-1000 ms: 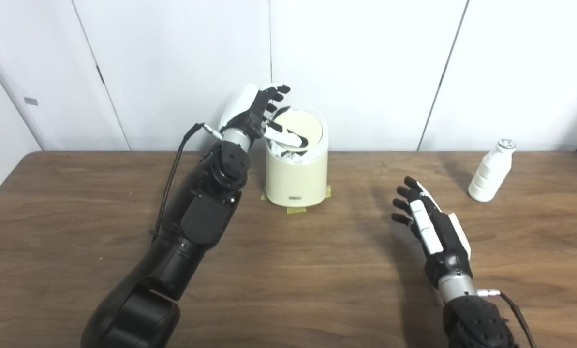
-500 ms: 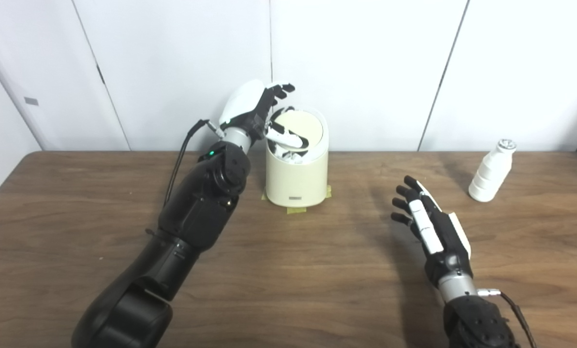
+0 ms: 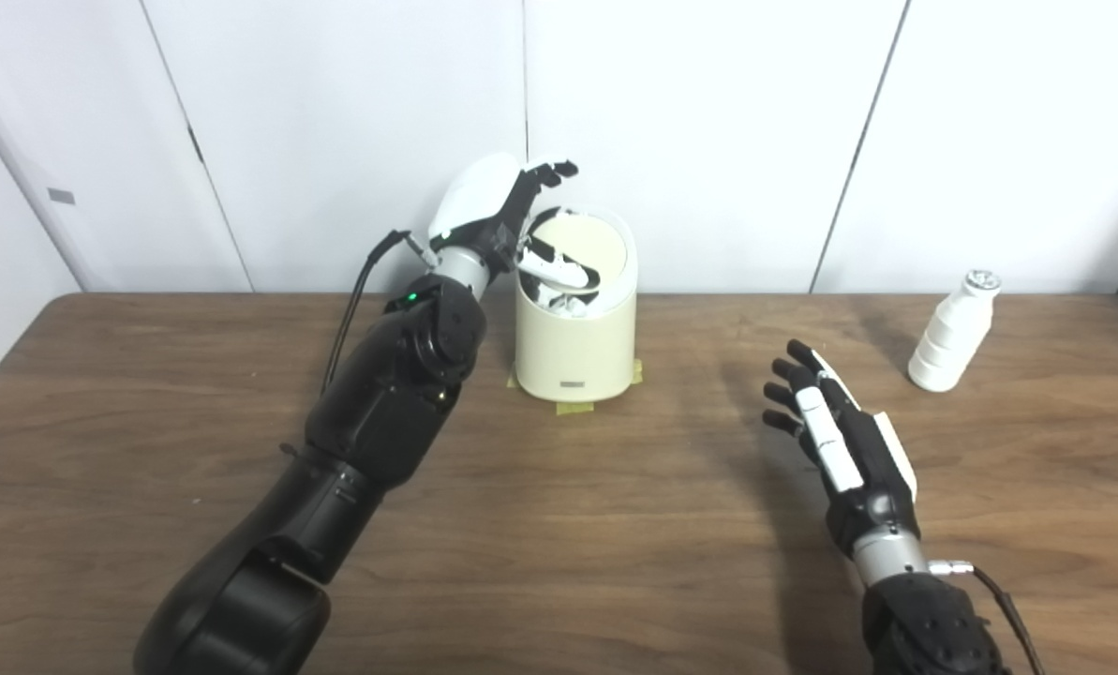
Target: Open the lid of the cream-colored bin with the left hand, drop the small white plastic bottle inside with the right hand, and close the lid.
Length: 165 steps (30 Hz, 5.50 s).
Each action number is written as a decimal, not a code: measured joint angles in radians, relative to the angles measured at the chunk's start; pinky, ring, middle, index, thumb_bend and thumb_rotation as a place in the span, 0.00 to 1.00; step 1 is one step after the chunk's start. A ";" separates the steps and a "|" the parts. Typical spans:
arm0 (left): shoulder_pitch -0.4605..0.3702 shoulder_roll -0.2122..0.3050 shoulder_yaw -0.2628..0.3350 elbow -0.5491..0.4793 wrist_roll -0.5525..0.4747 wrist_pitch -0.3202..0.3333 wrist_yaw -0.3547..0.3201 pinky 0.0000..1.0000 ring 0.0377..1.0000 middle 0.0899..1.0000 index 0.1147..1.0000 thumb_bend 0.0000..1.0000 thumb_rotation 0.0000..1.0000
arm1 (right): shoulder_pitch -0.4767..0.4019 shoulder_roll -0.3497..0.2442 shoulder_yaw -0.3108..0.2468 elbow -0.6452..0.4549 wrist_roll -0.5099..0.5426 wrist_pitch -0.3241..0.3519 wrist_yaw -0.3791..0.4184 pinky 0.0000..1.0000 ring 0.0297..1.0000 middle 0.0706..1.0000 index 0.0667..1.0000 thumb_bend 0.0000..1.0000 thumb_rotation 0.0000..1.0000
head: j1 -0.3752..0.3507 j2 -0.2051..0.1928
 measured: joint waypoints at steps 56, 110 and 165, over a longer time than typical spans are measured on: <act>-0.026 0.012 0.047 -0.048 -0.020 0.072 -0.134 0.62 0.75 0.80 0.86 0.91 0.00 | -0.003 -0.001 -0.003 0.001 0.002 -0.001 0.000 0.77 0.84 0.88 0.90 0.56 0.82 | -0.003 0.003; -0.340 0.043 -0.204 0.195 0.076 0.150 -0.487 0.81 0.96 0.97 0.89 1.00 0.11 | -0.006 0.003 0.029 -0.024 -0.059 0.017 0.000 0.76 0.84 0.86 0.91 0.50 0.83 | -0.025 0.003; -0.359 0.032 -0.323 0.185 0.247 0.019 -0.499 0.88 0.91 0.90 0.89 1.00 0.07 | -0.006 0.013 0.027 -0.037 -0.056 0.035 -0.001 0.75 0.83 0.85 0.90 0.53 0.82 | -0.026 0.032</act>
